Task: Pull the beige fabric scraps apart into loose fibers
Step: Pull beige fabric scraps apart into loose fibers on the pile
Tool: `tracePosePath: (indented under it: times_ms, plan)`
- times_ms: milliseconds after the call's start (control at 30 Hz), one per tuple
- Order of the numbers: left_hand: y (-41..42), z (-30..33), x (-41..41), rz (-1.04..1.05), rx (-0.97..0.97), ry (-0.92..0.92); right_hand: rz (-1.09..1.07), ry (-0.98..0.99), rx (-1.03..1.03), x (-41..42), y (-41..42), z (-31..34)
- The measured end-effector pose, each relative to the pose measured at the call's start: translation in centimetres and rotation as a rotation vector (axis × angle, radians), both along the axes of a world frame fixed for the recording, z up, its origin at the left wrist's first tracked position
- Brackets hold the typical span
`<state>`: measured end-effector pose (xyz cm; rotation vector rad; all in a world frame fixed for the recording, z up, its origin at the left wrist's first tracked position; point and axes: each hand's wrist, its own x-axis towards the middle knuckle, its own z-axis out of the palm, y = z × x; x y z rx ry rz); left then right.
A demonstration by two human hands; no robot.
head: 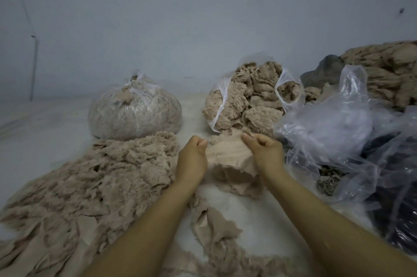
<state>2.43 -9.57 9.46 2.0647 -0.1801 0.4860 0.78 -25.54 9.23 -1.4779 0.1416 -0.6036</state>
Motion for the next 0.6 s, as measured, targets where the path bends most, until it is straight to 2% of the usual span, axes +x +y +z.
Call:
tracePosePath:
  times_ms: [100, 233, 300, 367, 433, 500, 600]
  plan:
    - [-0.3, -0.7, 1.2, -0.018, 0.088, 0.056, -0.048, 0.112, -0.159, 1.5, -1.6, -0.2]
    - [2.4, -1.9, 1.4, 0.051, 0.059, 0.13, -0.111, 0.212, -0.305, 2.6, -3.7, -1.1]
    - [3.8, -2.2, 0.5, -0.05, 0.138, 0.134, -0.109, 0.33, -0.409, 2.5, -4.6, -1.4]
    - [4.7, -2.4, -0.8, -0.2, 0.231, 0.178, -0.198, 0.413, -0.549, 1.6, -4.1, -1.6]
    - [5.1, -2.6, -2.1, -0.345, 0.179, 0.298, -0.239, 0.26, -0.61, -0.3, -2.4, -1.4]
    - [5.6, -3.3, -3.2, -0.414, 0.176, 0.375, -0.038, 0.177, -0.67, -3.0, 0.1, -1.9]
    - [6.3, -4.1, -4.6, -0.449, 0.346, 0.354, 0.271, 0.261, -0.928, -6.4, 3.3, -3.6]
